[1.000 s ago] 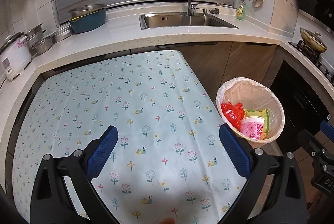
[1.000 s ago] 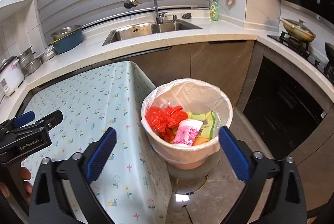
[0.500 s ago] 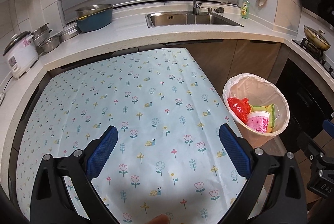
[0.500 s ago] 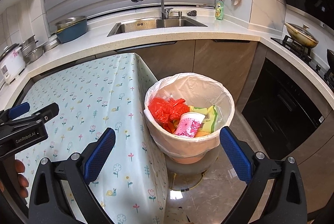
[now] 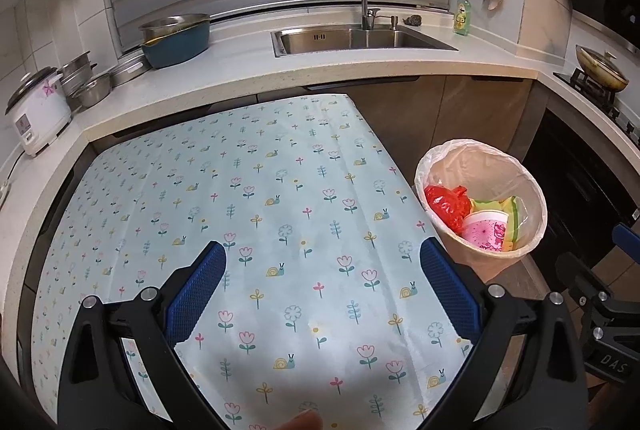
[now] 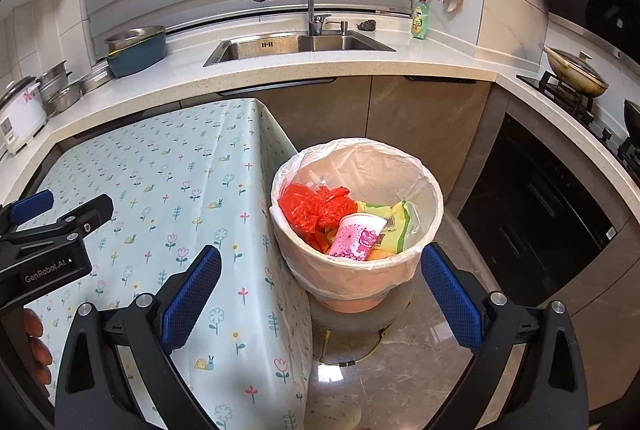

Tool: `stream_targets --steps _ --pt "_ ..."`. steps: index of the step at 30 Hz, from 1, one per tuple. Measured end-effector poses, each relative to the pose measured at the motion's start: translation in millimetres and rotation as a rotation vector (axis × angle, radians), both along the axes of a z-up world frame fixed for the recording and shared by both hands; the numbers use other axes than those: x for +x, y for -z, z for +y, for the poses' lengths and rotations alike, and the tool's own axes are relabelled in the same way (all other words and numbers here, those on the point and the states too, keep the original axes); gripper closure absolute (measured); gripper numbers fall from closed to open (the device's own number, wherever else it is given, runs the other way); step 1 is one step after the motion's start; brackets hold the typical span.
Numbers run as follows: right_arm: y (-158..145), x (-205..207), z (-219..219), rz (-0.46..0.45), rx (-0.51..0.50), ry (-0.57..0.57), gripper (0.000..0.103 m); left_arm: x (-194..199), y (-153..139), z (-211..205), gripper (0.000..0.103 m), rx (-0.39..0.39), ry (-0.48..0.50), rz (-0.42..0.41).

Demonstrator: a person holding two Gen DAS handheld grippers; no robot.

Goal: Collect trash

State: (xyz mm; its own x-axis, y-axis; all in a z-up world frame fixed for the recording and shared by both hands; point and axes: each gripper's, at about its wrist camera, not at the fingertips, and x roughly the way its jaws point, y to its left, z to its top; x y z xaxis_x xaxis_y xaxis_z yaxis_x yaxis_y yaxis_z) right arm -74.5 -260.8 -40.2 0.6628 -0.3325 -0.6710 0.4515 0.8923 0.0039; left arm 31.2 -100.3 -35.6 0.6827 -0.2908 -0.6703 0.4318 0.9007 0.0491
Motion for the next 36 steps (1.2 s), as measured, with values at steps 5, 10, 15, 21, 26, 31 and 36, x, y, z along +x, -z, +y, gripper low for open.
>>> stream_targets --steps 5,10,15,21,26,31,36 --pt "0.5 -0.9 -1.7 -0.001 -0.002 -0.001 0.007 -2.8 -1.0 -4.4 0.01 0.005 0.0 -0.005" --pt "1.1 -1.4 -4.9 -0.002 0.001 0.003 0.007 -2.5 -0.4 -5.3 0.01 -0.001 -0.009 0.004" --pt "2.3 -1.7 -6.5 -0.005 0.0 0.004 0.007 -3.6 0.6 -5.4 0.01 -0.005 -0.02 0.011" --pt "3.0 -1.8 -5.9 -0.004 -0.007 -0.001 0.007 -6.7 -1.1 -6.6 0.01 -0.005 -0.019 -0.001" --pt "4.7 -2.1 -6.0 -0.001 -0.01 -0.003 0.007 -13.3 -3.7 -8.1 0.01 -0.017 -0.002 -0.017" --pt "5.9 -2.8 -6.3 -0.001 -0.012 -0.004 0.007 -14.4 -2.1 -10.3 0.01 -0.012 -0.012 -0.005" --pt "6.8 -3.0 -6.5 -0.003 -0.011 -0.003 0.007 -16.0 -1.5 -11.2 0.01 0.002 -0.017 -0.008"
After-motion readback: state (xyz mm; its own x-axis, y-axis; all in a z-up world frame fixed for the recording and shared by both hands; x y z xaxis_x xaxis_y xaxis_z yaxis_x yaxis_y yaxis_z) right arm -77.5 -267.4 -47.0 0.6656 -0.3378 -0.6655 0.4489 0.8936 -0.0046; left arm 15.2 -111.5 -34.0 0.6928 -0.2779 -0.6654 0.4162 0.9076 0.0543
